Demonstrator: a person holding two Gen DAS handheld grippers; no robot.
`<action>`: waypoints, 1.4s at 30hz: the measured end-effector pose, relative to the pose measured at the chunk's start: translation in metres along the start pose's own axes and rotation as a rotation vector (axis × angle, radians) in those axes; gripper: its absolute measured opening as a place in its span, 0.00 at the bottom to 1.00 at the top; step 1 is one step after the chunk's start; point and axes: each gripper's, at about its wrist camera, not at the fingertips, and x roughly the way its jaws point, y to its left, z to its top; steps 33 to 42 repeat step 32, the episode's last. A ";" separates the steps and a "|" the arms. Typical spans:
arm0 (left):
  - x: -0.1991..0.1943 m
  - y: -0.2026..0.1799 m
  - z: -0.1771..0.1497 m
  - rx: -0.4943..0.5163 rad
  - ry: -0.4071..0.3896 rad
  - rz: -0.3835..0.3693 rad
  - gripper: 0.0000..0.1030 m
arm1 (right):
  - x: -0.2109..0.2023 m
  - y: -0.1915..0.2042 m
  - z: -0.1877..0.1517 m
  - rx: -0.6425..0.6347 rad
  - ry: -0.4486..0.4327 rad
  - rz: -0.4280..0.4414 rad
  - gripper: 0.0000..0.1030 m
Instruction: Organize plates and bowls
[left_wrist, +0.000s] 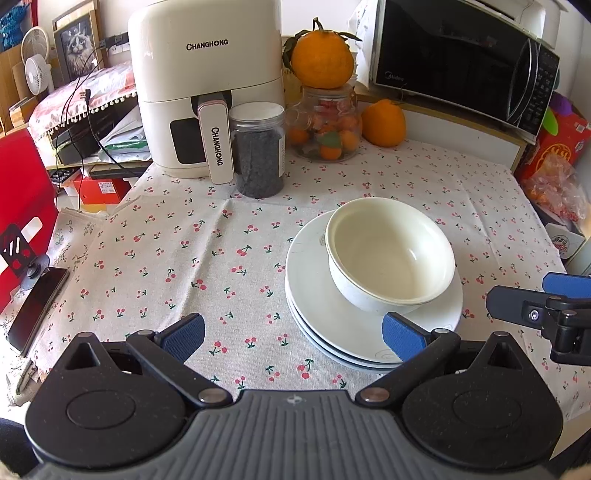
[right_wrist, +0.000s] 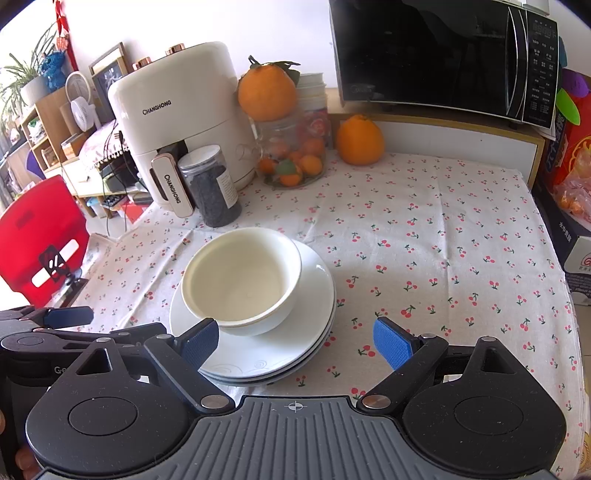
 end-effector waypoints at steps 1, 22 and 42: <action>0.000 -0.001 0.000 0.003 -0.001 -0.003 1.00 | 0.000 0.000 0.000 0.000 0.000 0.001 0.90; 0.000 -0.009 -0.005 0.036 0.018 -0.053 1.00 | 0.001 -0.001 0.000 0.007 0.019 -0.002 0.90; 0.000 -0.010 -0.005 0.033 0.024 -0.059 1.00 | 0.002 -0.001 0.000 0.009 0.027 -0.007 0.90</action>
